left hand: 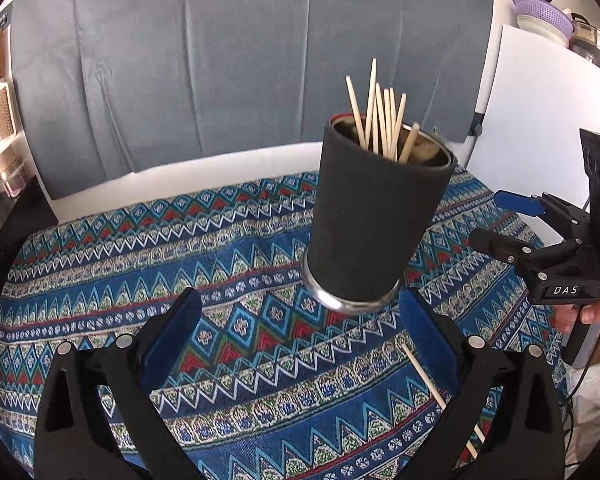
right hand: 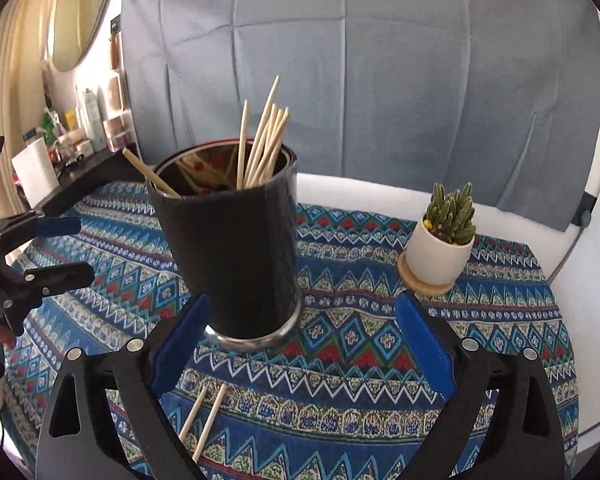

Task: Organize utensils
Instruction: 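Move both open grippers back down toward the last two sticks on the cloth, then position the left gripper around one stick while the right gripper approaches the other stick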

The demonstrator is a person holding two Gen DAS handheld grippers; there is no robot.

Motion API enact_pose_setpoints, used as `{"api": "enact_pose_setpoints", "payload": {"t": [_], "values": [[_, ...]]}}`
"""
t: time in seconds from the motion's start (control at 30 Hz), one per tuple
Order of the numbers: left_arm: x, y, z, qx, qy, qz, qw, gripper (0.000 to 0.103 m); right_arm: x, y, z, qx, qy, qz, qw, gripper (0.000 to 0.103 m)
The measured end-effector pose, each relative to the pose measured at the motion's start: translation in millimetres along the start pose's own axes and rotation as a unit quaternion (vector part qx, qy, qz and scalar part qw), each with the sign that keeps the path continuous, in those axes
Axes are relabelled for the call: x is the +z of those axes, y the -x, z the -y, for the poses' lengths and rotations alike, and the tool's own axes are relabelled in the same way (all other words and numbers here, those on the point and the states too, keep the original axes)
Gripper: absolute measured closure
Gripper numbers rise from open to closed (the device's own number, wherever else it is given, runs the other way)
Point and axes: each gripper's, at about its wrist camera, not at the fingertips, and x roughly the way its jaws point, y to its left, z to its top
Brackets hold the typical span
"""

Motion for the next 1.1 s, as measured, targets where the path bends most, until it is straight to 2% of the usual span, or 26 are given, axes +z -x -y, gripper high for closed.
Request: {"api": "enact_pose_setpoints", "payload": {"t": [0.17,0.43,0.57,0.8,1.1], "values": [[-21,-13,1,-0.011,0.013,-0.043,0.999,0.006,-21,-10,-6,0.011,0.008,-0.053,0.998,0.012],[-43,-24,24,-0.021,-0.018,-0.083,0.9961,0.006,-67,-19,-22,0.028,0.025,-0.139,0.99,0.011],[-52,-29,39,-0.031,-0.037,-0.102,0.9936,0.006,-88,-16,-29,0.035,0.037,-0.166,0.985,0.011],[-66,-43,54,-0.042,-0.044,-0.137,0.9886,0.006,-112,-9,-42,0.041,0.05,-0.186,0.98,0.011],[-76,-53,70,-0.039,-0.05,-0.161,0.985,0.006,-121,-2,-51,0.045,0.061,-0.18,0.981,0.01]]}}
